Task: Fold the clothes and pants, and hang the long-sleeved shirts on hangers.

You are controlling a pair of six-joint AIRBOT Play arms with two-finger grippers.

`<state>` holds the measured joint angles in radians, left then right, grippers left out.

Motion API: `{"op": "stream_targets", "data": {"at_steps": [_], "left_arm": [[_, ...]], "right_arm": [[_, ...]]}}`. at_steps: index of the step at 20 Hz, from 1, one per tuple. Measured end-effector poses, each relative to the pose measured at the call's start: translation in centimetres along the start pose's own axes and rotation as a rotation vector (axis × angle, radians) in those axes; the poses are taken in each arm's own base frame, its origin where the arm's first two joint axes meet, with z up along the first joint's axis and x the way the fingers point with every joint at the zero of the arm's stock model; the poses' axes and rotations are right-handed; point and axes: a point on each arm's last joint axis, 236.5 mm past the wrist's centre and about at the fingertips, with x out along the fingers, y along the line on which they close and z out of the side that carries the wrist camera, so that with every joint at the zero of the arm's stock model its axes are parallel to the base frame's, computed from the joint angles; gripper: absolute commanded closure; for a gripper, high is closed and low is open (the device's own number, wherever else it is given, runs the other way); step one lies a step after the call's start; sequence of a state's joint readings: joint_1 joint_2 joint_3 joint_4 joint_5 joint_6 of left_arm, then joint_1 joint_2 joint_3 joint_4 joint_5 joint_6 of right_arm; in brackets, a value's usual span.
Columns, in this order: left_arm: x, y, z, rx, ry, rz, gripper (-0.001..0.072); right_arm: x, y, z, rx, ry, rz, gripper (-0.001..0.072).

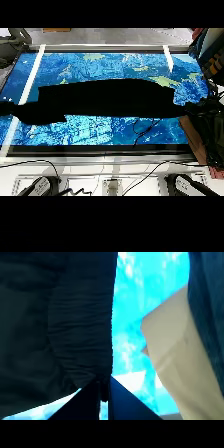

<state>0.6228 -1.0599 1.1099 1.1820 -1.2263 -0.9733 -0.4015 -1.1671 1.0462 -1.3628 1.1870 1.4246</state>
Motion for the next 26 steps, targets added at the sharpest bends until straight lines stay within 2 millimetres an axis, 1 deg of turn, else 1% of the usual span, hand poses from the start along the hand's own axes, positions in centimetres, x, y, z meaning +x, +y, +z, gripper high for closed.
{"op": "stream_targets", "data": {"at_steps": [4,6,8,9,10,11,13,14,17,18,19,20,23,26], "left_arm": [[4.7,-0.3,-6.7,-0.07,0.177,-0.048,0.0696],[6.8,-0.2,-8.8,-0.098,0.222,-0.056,0.0696],[8.5,0.4,-9.5,-0.119,0.223,-0.044,0.0695],[9.1,0.8,-9.6,-0.126,0.214,-0.034,0.0621],[9.6,1.2,-9.3,-0.132,0.195,-0.02,0.0388],[9.9,1.6,-8.9,-0.136,0.174,-0.006,-0.0004],[10.2,2.1,-8.4,-0.14,0.149,0.012,0.0053],[10.2,2.2,-8.3,-0.14,0.143,0.016,0.0114],[9.3,2.1,-7.6,-0.137,0.116,0.027,0.0125],[8.9,2.0,-7.5,-0.132,0.11,0.027,0.0141],[8.4,1.7,-7.6,-0.126,0.115,0.023,0.0239],[8.0,1.5,-8.1,-0.116,0.134,0.021,0.0269],[7.0,1.7,-11.3,-0.113,0.249,0.022,0.0269],[6.2,2.9,-14.4,-0.164,0.324,0.027,0.0269]], "right_arm": [[1.3,-0.2,-2.2,0.005,0.066,0.003,0.069],[1.9,-0.2,-2.9,0.008,0.083,0.003,0.069],[2.3,-0.3,-3.4,0.011,0.091,0.004,0.069],[2.5,-0.3,-3.5,0.012,0.092,0.004,0.069],[2.6,-0.3,-3.5,0.013,0.092,0.004,0.069],[2.7,-0.4,-3.5,0.014,0.09,0.003,0.069],[2.8,-0.4,-3.6,0.015,0.089,0.004,0.069],[2.8,-0.4,-3.6,0.015,0.089,0.003,0.069],[2.9,-0.4,-3.6,0.016,0.087,0.004,0.069],[2.9,-0.4,-3.6,0.016,0.087,0.004,0.069],[2.9,-0.4,-3.5,0.016,0.085,0.004,0.069],[2.9,-0.4,-3.5,0.017,0.081,0.003,0.069],[3.0,-0.5,-3.2,0.017,0.07,0.001,0.069],[3.0,-0.4,-3.1,0.017,0.068,0.002,0.069]]}}
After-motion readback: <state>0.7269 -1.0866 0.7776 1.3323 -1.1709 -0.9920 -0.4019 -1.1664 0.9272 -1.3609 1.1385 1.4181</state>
